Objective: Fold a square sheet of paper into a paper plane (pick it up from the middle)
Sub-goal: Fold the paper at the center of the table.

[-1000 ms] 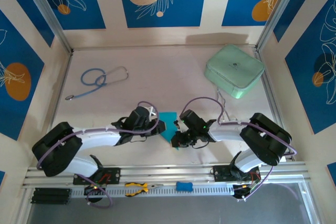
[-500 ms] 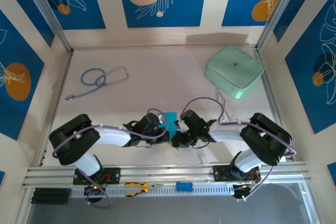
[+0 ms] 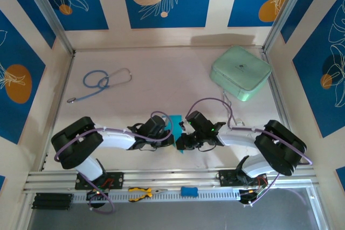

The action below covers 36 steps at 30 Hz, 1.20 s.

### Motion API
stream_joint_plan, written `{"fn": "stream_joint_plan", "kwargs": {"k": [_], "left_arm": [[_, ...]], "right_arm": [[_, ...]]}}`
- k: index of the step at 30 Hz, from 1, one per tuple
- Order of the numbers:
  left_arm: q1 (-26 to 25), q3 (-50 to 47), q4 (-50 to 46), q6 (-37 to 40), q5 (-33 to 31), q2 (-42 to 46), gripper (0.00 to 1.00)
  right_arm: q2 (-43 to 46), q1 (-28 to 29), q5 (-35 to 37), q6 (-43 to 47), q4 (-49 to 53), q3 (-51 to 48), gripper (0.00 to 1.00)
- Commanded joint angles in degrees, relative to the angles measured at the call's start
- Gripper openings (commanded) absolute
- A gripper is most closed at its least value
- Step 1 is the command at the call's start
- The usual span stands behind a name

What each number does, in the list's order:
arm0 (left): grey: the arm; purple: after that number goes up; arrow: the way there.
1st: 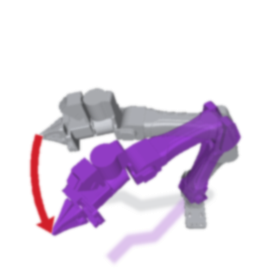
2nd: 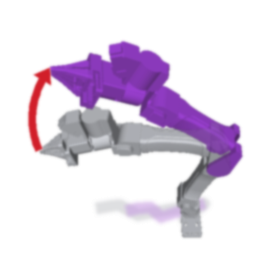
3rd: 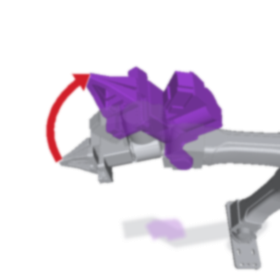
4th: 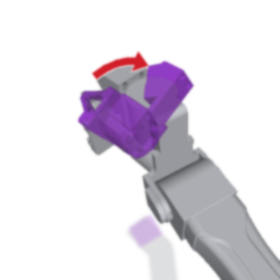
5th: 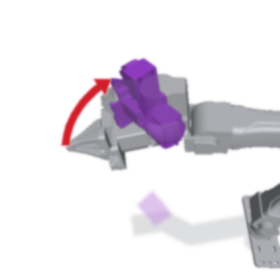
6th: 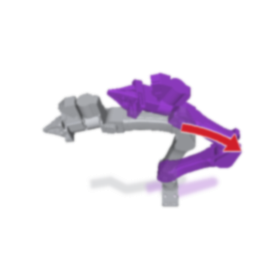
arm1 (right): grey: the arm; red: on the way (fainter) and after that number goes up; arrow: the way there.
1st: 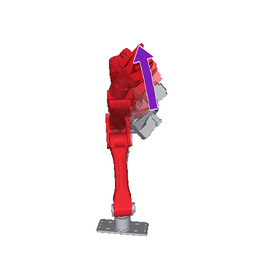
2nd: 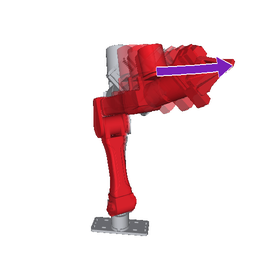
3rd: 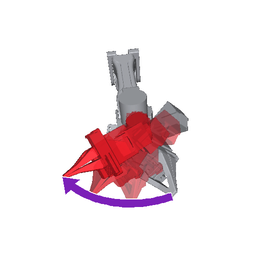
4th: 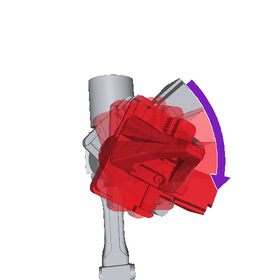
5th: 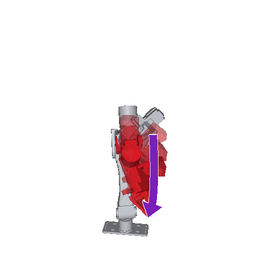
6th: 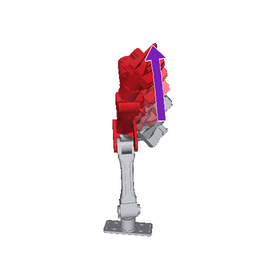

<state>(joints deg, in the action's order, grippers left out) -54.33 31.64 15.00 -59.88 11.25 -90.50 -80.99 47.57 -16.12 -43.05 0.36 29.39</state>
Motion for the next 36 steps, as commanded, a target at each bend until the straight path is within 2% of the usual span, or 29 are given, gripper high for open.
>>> {"fn": "stream_joint_plan", "kwargs": {"k": [1, 6, 18, 36], "left_arm": [[0.6, 0.0, -6.9, 1.3, -3.0, -1.7, 0.09], [0.8, -0.3, -6.2, 1.1, -2.5, -2.2, 0.09], [1.9, -1.0, -6.3, 1.3, -2.1, -2.8, 0.08], [2.1, -0.9, -6.0, 1.1, -1.5, -3.2, 0.08]], "right_arm": [[-2.9, 0.1, -2.7, 1.8, 1.5, 3.1, 0.13], [-5.4, 0.4, 0.8, -0.6, 3.8, 1.5, 0.12], [0.3, 0.7, 2.9, -6.8, 4.5, -5.5, 0.12], [8.0, 3.1, 7.8, -6.6, 12.1, -5.3, 0.1]]}}
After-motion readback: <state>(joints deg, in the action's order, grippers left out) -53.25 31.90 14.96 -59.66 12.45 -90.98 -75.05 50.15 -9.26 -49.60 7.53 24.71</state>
